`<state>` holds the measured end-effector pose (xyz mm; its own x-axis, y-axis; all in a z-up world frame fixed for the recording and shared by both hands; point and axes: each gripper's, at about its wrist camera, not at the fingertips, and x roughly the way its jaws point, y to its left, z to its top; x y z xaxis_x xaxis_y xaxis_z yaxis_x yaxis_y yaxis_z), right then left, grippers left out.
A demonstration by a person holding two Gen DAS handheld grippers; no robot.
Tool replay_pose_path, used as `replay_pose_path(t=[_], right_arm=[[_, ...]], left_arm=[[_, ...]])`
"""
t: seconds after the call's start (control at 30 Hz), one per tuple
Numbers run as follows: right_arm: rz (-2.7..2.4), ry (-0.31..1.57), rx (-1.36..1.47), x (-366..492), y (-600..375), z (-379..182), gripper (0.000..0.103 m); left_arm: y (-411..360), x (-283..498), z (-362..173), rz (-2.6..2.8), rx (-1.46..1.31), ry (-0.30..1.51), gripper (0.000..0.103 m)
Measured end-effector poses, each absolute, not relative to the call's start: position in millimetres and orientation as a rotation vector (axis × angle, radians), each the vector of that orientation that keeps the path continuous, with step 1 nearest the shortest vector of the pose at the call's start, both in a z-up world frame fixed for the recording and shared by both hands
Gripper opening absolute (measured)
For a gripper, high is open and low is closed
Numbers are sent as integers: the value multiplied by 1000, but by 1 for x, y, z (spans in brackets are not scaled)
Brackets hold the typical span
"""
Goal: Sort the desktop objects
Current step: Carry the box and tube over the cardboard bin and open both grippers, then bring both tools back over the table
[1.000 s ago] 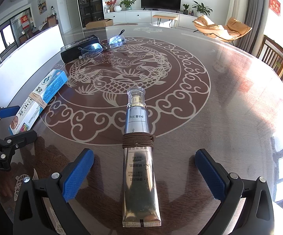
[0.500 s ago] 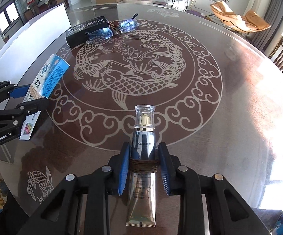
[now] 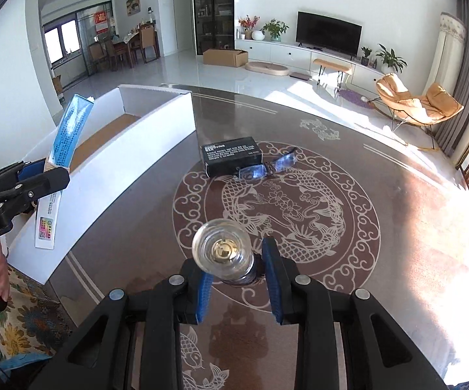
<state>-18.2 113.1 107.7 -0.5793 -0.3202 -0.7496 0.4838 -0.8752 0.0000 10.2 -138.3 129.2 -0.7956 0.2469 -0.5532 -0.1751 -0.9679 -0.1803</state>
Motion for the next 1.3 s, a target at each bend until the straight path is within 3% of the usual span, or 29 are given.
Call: replay_pose_path(t=[0.2, 0.37, 0.73, 0.77, 0.8, 0.87, 0.93, 1.13, 1.3], right_arm=[[-2295, 238, 905, -7, 18, 168, 30], [-2092, 193, 866, 11, -72, 187, 30], [-1816, 201, 1182, 1, -222, 83, 31], [-1814, 166, 1184, -4, -225, 76, 35], [-1817, 135, 1176, -7, -226, 72, 49], [-1880, 109, 1154, -13, -221, 70, 66], [-1904, 64, 1110, -14, -210, 72, 75], [-2080, 34, 883, -15, -148, 95, 89], [-2300, 138, 816, -14, -69, 74, 99]], left_arm=[[-240, 32, 169, 2931, -877, -220, 43], [-311, 36, 151, 3027, -1039, -237, 43], [-353, 3, 67, 2986, -1450, -221, 45], [-354, 0, 63, 2998, -1488, -196, 50], [-353, -1, 59, 3017, -1513, -178, 55], [-357, 2, 59, 3074, -1505, -174, 83], [-358, 6, 64, 3131, -1441, -189, 91], [-337, 14, 77, 3165, -1326, -210, 91], [-272, 17, 102, 3115, -1172, -38, 91]])
